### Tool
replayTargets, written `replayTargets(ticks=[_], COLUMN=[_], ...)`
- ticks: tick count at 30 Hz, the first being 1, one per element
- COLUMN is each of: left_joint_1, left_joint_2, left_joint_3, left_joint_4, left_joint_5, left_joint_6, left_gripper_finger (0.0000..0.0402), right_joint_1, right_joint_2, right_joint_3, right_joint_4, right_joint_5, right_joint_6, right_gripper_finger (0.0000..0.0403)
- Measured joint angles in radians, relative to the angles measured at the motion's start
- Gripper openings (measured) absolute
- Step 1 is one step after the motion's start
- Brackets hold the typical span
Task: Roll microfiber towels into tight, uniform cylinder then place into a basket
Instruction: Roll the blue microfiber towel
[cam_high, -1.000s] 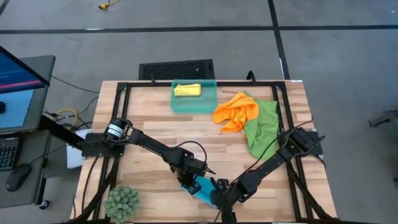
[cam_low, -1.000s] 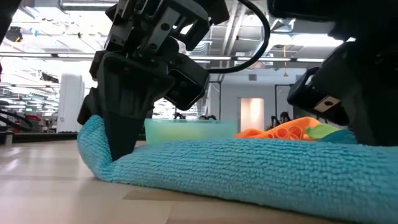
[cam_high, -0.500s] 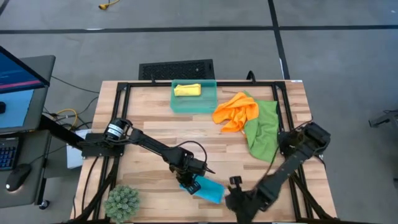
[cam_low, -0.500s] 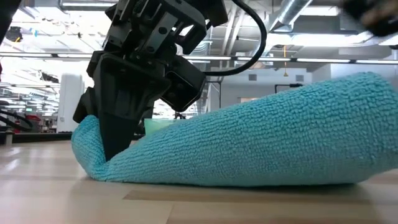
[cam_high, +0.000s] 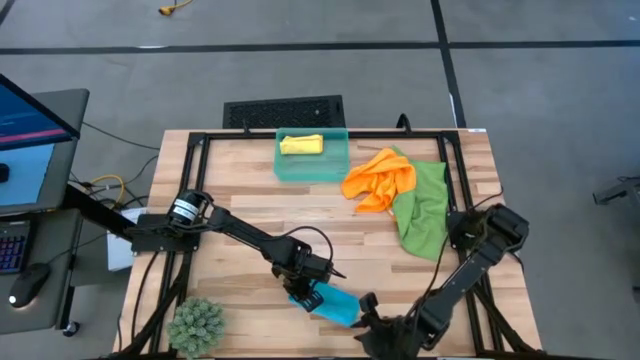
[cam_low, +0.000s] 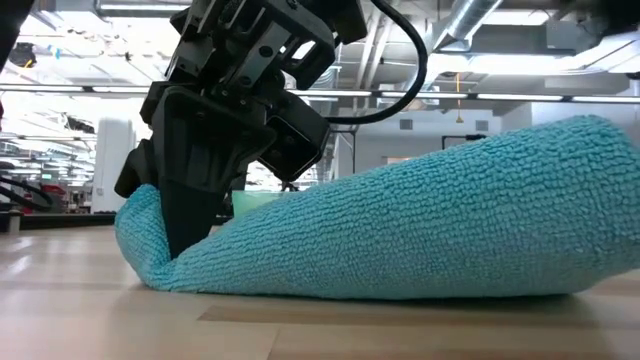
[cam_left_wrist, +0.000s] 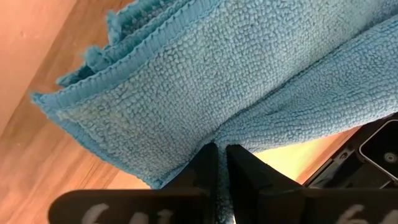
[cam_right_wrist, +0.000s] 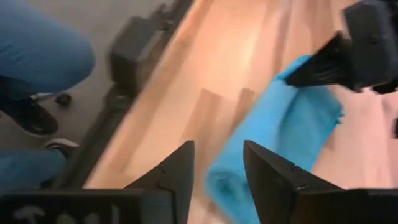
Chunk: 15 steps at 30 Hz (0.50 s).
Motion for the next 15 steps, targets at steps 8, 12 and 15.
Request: replayTargets(ticks=[8,12,15], left_joint_1=[0.000,0.000,0.000], left_joint_2=[0.000,0.000,0.001], left_joint_3=[0.000,0.000,0.000], left_joint_4=[0.001,0.000,0.000], left_joint_5=[0.001,0.007,0.012], left_joint_6=[0.000,0.000,0.000], left_gripper_finger=[0.0012,0.0012,0.0012], right_joint_1=[-0.052,-0.073,-0.084], right_joint_2=[0.018,0.040,0.061], right_joint_3=[-0.002,0.002,-0.001], right_joint_4=[-0.001,0.002,0.008], right_joint_5=[-0.080,-0.099,-0.128], right_joint_6=[-0.048,-0.048,-0.027], right_gripper_finger=[0.0219,0.0224,0.0221])
